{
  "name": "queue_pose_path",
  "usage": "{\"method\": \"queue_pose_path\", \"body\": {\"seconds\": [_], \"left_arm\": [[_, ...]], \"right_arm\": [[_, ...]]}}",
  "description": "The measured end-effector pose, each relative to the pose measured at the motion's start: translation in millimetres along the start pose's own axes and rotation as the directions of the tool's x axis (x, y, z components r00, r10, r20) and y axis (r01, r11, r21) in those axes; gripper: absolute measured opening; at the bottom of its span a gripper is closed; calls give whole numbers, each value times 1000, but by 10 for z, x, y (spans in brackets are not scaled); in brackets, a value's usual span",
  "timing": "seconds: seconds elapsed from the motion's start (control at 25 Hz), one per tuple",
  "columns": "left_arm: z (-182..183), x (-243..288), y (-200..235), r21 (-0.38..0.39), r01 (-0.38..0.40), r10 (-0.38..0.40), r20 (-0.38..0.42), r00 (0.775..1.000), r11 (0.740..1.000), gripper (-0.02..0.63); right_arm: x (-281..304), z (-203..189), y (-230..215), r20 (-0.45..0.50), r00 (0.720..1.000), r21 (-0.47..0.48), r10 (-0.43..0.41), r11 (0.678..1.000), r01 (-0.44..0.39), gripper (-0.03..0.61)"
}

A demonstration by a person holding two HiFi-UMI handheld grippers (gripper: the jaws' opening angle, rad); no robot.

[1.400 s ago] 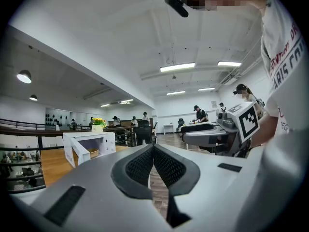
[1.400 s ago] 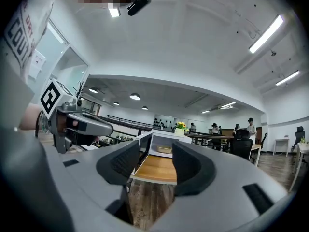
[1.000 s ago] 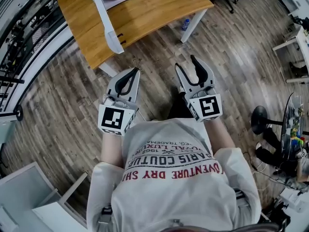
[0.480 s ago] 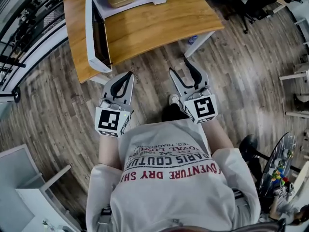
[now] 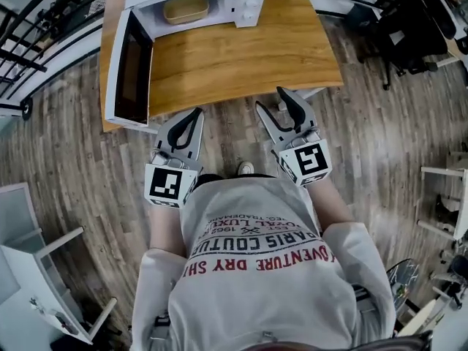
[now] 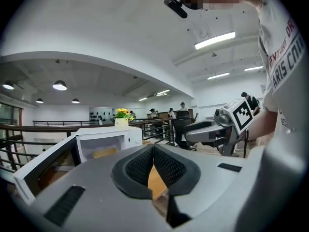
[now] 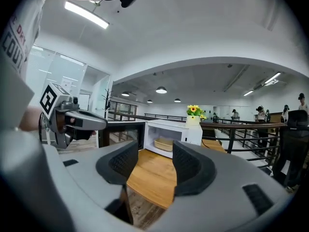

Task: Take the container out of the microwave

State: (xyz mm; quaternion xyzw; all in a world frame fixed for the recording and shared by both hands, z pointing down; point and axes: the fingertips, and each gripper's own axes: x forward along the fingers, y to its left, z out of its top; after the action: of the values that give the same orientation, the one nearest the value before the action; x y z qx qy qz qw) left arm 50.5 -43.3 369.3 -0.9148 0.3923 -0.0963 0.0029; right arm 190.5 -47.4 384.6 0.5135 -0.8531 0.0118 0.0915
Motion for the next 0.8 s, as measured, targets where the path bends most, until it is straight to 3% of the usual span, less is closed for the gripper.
{"method": "queue_pose_path", "body": {"seconds": [0.44,0.8], "left_arm": [[-140,545,394,-75,-132,127,-67,990,988,17],[-143,1110,1151,-79,-191,185,-74,980,978,17]], "right_arm": [[773,-80,-380,-71,986,-40,149,988,-152,222],[1813,-86,-520,-201,946,-69,254,960,-273,222]]}}
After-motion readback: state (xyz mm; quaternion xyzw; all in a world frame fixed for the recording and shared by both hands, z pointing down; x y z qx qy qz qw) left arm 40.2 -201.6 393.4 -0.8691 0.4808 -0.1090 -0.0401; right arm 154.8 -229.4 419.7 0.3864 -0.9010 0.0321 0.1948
